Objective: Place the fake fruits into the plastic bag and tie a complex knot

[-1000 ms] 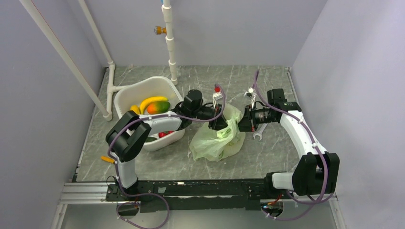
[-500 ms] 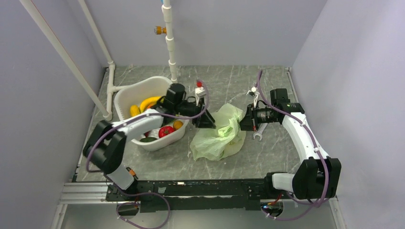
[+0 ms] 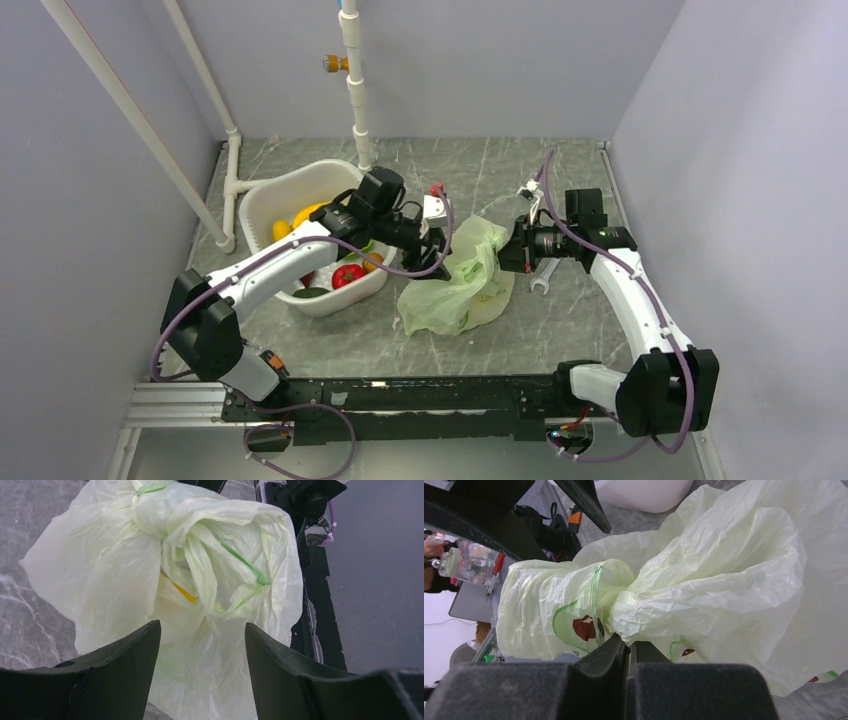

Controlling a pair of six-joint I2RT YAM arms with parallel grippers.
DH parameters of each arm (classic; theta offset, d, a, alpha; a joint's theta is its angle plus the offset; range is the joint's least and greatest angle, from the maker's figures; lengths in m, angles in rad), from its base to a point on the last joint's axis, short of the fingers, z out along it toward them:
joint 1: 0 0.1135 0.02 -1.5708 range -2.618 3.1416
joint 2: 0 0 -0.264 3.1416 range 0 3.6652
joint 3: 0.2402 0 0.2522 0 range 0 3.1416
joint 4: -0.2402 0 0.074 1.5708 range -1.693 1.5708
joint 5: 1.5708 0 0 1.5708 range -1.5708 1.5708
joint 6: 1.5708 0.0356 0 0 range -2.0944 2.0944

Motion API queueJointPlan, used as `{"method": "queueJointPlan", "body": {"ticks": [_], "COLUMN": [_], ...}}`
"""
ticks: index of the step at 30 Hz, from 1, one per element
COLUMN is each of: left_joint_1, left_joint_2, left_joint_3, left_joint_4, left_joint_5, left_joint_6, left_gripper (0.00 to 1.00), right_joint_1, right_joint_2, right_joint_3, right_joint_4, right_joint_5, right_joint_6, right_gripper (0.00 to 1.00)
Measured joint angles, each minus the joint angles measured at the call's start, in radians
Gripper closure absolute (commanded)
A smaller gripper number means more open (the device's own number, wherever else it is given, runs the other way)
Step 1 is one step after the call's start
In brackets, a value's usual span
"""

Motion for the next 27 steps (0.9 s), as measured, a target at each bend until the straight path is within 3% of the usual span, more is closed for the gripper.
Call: {"method": "queueJointPlan", "body": {"ticks": [6, 9, 12, 15, 18, 22, 27], "left_joint_1": [-0.050, -0.074, -0.088, -0.093, -0.095, -0.095, -0.078], "left_joint_2": [0.022, 0.028, 0.043, 0.053, 0.057, 0.057, 0.057], "left_joint_3": [0.038, 0.048, 0.071, 0.083, 0.089, 0.089, 0.086], "left_joint_4": [-0.052, -0.055, -0.057, -0.057, -0.057, -0.064, -0.073], "left_joint_5": [-0.026, -0.041, -0.056, -0.069, -0.079, -0.092, -0.107], "left_joint_6": [0.045, 0.050, 0.056, 0.053, 0.045, 0.044, 0.048], "left_gripper": [0.31, 0.19, 0.20, 0.34, 0.65, 0.97, 1.00], "right_joint_1": [0.005, 0.006, 0.006, 0.006, 0.006, 0.006, 0.006], "right_joint_2": [-0.019, -0.020, -0.020, -0.020, -0.021, -0.023, -0.023], "right_joint_3": [-0.004, -0.006, -0.007, -0.007, -0.007, -0.006, 0.011], "right_joint_4": [0.021, 0.028, 0.029, 0.029, 0.028, 0.010, -0.073], "right_joint_5": [0.020, 0.025, 0.031, 0.035, 0.044, 0.055, 0.081], "right_joint_6": [0.029, 0.035, 0.039, 0.039, 0.037, 0.007, -0.083], "right_gripper": [1.00, 1.00, 1.00, 1.00, 1.00, 1.00, 1.00]}}
